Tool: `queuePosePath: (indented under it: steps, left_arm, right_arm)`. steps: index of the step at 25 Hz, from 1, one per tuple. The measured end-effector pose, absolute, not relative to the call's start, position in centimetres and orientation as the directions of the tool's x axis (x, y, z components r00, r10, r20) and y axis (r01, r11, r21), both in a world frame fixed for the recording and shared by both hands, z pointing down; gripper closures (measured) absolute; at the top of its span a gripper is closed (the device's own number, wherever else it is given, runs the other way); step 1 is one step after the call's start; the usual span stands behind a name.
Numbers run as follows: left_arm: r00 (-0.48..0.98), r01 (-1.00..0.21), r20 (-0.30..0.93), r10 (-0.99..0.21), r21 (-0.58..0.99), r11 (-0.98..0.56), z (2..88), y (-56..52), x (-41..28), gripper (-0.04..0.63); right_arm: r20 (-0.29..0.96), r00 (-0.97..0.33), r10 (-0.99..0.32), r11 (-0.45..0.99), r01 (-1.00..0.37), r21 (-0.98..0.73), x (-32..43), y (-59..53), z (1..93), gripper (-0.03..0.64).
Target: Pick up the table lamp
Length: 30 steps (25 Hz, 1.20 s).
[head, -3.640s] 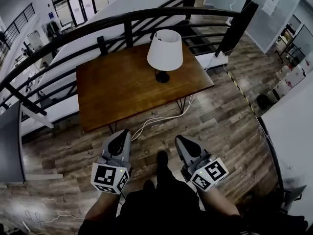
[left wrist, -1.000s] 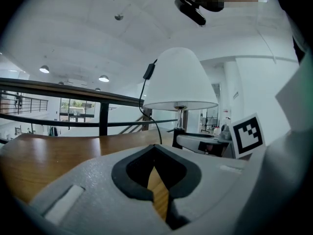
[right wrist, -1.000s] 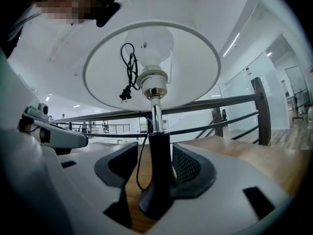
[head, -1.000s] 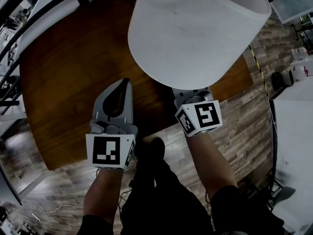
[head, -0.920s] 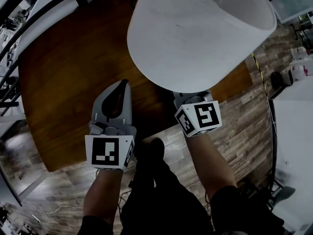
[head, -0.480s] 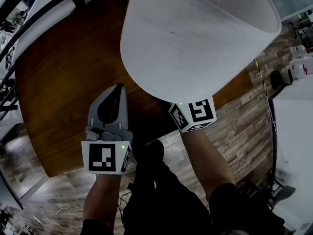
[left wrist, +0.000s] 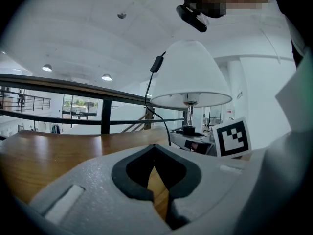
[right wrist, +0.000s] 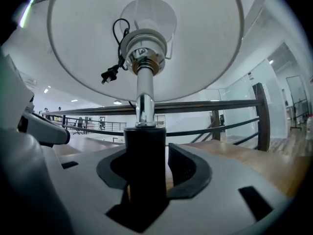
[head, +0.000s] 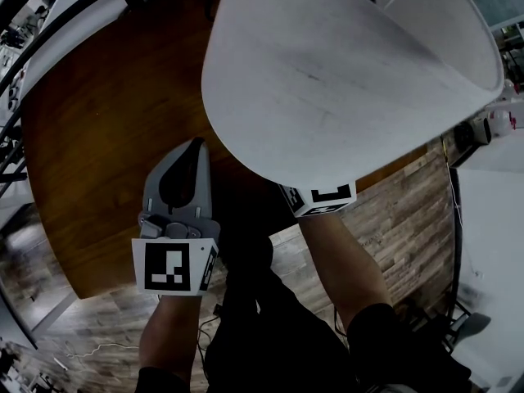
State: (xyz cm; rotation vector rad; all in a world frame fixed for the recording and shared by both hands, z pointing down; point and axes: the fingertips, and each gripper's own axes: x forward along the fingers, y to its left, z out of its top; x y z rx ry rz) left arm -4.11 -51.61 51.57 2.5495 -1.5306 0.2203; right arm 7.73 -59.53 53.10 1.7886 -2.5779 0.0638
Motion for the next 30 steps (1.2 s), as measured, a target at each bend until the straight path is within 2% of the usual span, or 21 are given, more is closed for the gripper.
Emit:
queuePosePath:
  steps: [5,10,16,30]
  left_arm:
    - [0.466,-0.884,0.208,-0.860,0.067,-0.463,51.7,-51.5,-4.1,0.591]
    - [0.465,-0.884,0.210,-0.860,0.066,-0.462,51.5,-51.1,-4.3,0.591]
    - [0.463,-0.886,0.190,-0.866,0.055,-0.461,49.5,-50.2,-4.3,0.591]
    - [0.460,-0.883,0.212,-0.862,0.006,-0.469,38.3,-42.2,-5.4,0.591]
  right_arm:
    - [0.053,-0.348,-0.936,0.351,-0.934,0.062,7.1,-59.5,52.7,0.511]
    - [0.105,-0.364,-0.926,0.366,-0.931,0.002,7.1,-59.4,52.8,0.512]
    - [0.147,-0.374,-0.916,0.381,-0.924,0.022,6.8,-57.8,51.9,0.512]
    - [0.189,-0.419,-0.888,0.422,-0.906,-0.023,6.3,-48.3,41.0,0.512]
